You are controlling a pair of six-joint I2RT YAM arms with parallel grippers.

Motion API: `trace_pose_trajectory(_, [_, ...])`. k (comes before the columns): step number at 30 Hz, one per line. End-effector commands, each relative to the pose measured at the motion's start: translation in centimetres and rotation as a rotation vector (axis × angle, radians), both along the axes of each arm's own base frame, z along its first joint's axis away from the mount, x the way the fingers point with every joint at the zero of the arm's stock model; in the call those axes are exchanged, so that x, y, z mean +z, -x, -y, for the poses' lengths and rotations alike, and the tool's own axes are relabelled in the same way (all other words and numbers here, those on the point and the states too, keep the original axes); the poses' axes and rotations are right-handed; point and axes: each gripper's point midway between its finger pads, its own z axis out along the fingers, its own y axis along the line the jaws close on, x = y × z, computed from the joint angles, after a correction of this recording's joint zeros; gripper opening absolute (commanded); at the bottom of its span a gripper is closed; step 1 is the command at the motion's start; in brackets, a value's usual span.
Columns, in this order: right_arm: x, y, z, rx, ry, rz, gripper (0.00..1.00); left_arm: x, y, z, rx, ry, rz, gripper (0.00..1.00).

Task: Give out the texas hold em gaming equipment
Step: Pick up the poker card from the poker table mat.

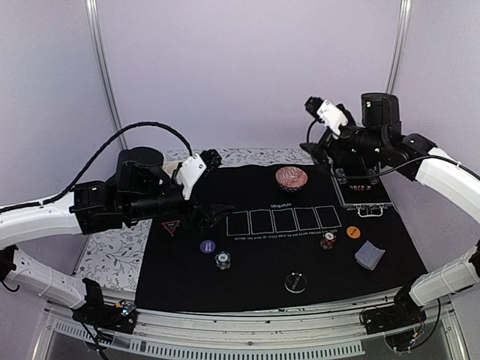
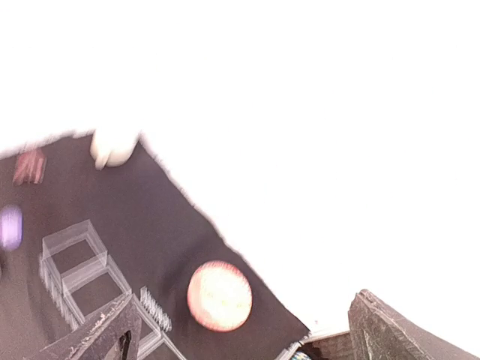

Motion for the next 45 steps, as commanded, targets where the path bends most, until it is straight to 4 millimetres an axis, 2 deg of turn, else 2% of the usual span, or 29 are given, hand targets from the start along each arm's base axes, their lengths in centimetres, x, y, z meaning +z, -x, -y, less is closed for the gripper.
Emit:
trace_pose_trajectory(1, [5.0,-2.2,3.7,-0.185,-0.486,-0.136,0.99,2.4,-3.2,-3.2,0.206,0.028,-0.004,0.98])
trace_pose_trajectory(4, [2.8,-2.7,6.5,-0.283,-0.637,-0.277,0.99,2.8,-6.1,-6.1,0.366,0.06,-0.021,0.98])
trace_pose_trajectory(7, [-2.9,-2.6,9.0,-0.432,-0.699,-0.427,0.99,2.1,-8.8,-9.2,0.506,0.096,-0.067,0.98])
trace_pose_trajectory(12, [-11.2,-1.3,13.4,-0.708,-0.725,-0.59,0.99,-0.8,-12.2,-14.3,0.74,0.112,-0.093,0.98])
trace_pose_trajectory(17, [-17.5,1.2,17.1,-0.959,-0.666,-0.688,0.99,-3.2,-13.7,-17.0,0.848,0.104,-0.074,0.98])
trace_pose_trajectory(20, [-18.8,2.4,18.1,-1.022,-0.642,-0.708,0.99,-3.9,-14.5,-17.4,0.858,0.097,-0.088,0.98])
trace_pose_trajectory(22, [-19.0,3.1,18.5,-1.046,-0.654,-0.709,0.99,-3.7,-15.0,-17.1,0.842,0.105,-0.101,0.98])
trace_pose_trajectory(28, [-19.6,4.2,20.1,-1.151,-0.678,-0.7,0.99,-0.1,-16.6,-15.7,0.81,0.182,-0.051,0.98])
trace_pose_trajectory(30, [-20.1,4.6,20.6,-1.201,-0.658,-0.713,0.99,0.3,-17.1,-15.5,0.812,0.191,-0.038,0.98])
trace_pose_trajectory(36, [-21.1,6.4,22.1,-1.344,-0.631,-0.751,0.99,-2.3,-16.8,-16.2,0.835,0.149,-0.043,0.98])
trace_pose_trajectory(40, [-21.8,7.4,22.3,-1.354,-0.641,-0.767,0.99,-1.9,-16.5,-15.8,0.796,0.151,-0.037,0.98])
trace_pose_trajectory(45, [-23.6,9.3,22.7,-1.419,-0.617,-0.826,0.99,-2.1,-16.4,-15.7,0.78,0.132,-0.03,0.98])
